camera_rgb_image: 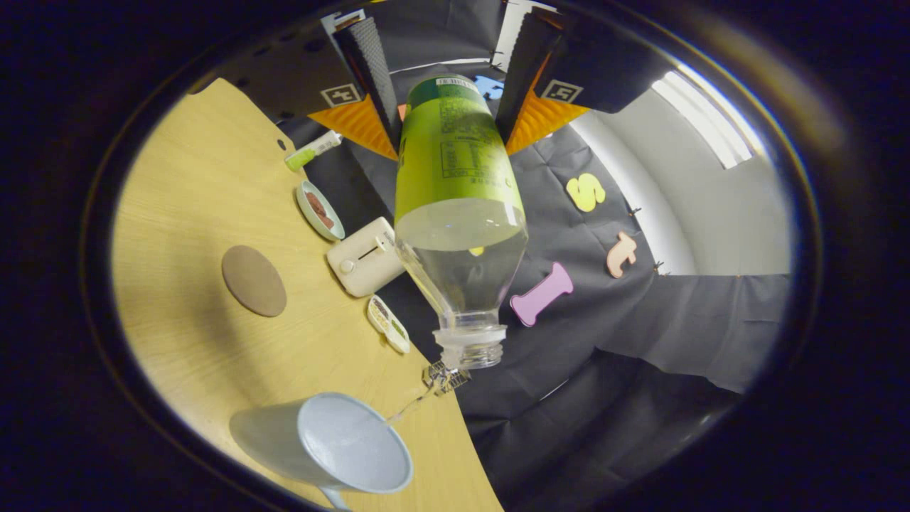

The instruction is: Take the bottle from table, then pour the juice into the cup, finally place the bottle on the coaster

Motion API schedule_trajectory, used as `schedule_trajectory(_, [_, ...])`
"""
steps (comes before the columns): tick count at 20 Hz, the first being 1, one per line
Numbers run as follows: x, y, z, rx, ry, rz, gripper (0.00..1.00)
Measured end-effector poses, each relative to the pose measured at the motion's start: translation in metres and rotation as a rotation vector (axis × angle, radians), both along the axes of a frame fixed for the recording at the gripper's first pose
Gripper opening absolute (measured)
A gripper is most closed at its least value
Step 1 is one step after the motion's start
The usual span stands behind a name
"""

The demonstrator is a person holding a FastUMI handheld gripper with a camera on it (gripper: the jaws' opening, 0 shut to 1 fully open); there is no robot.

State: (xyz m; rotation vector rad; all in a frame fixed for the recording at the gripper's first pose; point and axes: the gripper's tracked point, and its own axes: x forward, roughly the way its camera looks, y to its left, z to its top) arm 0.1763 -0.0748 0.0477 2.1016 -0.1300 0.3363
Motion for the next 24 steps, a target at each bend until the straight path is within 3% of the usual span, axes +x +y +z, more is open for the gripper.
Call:
schedule_trajectory(15, [-0.004,-0.003,0.005,0.008,-0.010,-0.007,0.76])
schedule_trajectory(24, [-0.002,0.007,-0.014,-0.192,0.070,-0.020,0.76])
